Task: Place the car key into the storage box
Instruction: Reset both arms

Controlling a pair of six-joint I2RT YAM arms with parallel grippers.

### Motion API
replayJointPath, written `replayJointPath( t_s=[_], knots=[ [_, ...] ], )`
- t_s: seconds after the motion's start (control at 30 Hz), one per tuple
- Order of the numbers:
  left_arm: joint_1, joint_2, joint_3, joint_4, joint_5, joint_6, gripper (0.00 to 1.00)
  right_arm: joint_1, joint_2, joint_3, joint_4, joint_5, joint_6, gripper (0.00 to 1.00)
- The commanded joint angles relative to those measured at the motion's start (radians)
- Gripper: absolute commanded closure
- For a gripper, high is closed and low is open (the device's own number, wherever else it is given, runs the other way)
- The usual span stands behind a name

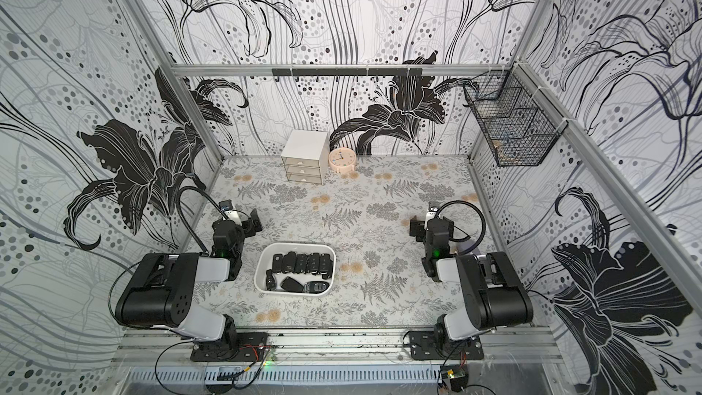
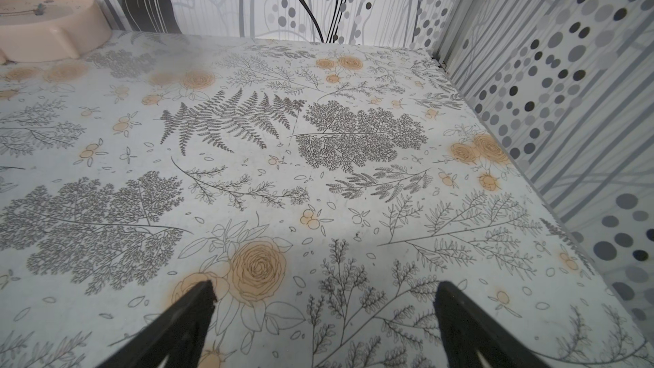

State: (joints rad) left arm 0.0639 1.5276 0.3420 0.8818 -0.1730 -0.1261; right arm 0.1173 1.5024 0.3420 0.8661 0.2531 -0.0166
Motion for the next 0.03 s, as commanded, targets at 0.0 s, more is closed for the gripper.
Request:
replayJointPath(
  t_s=[0.0],
  knots=[
    [0.004,0.002,0.000,0.058,0.004,0.016,0.00,-0.004,0.004,-0.003,0.035,-0.005,-0.003,0.00]
  ],
)
